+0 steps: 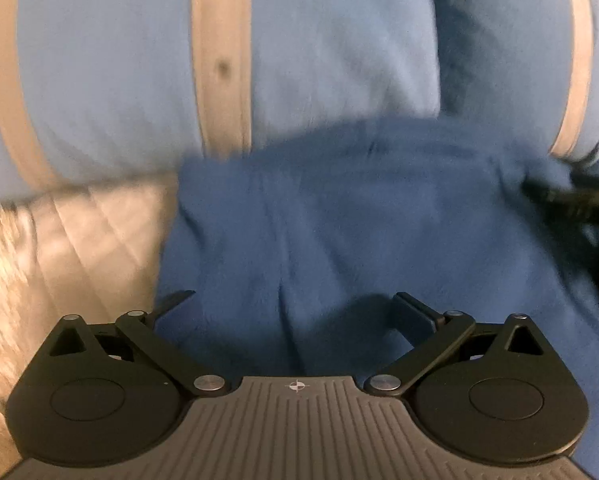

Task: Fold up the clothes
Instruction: 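Press the folded jacket flat with both open grippers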

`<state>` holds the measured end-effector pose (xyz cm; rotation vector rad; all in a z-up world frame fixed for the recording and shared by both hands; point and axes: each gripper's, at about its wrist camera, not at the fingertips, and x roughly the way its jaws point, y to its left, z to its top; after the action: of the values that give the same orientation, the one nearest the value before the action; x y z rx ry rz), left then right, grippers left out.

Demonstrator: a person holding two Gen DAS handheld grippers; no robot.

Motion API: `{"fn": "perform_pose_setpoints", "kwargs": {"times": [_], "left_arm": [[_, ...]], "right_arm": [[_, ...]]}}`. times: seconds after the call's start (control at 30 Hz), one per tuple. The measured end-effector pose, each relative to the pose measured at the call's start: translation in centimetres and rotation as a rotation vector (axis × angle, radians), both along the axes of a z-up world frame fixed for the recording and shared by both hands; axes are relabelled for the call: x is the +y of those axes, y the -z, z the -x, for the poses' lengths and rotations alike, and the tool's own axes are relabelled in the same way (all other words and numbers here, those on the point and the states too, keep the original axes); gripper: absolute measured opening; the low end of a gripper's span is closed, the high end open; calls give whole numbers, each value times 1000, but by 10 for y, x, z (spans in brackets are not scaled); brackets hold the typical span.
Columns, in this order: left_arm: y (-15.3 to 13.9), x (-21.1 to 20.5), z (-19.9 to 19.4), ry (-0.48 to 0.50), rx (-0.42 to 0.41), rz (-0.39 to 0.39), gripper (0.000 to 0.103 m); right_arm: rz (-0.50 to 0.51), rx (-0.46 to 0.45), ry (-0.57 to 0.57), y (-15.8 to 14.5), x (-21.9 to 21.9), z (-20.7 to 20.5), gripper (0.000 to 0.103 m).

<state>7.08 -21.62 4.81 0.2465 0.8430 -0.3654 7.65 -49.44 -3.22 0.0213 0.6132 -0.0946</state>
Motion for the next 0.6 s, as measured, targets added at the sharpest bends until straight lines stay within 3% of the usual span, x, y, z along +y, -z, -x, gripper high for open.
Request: {"fn": "perform_pose_setpoints", "kwargs": {"times": [0.1, 0.23, 0.33, 0.6], "left_arm": [[10, 3, 5, 9, -54, 49, 103], [23, 8, 11, 21, -126, 113, 103], [28, 10, 6, 23, -111, 151, 103], [33, 12, 10, 21, -103, 183, 103]], "right_arm": [[3, 5, -1, 10, 25, -22, 102], [-6, 4, -1, -2, 16, -14, 102], [-4, 2, 1, -10, 14, -7, 102], [-123, 145, -65, -51, 9, 0, 103]]}}
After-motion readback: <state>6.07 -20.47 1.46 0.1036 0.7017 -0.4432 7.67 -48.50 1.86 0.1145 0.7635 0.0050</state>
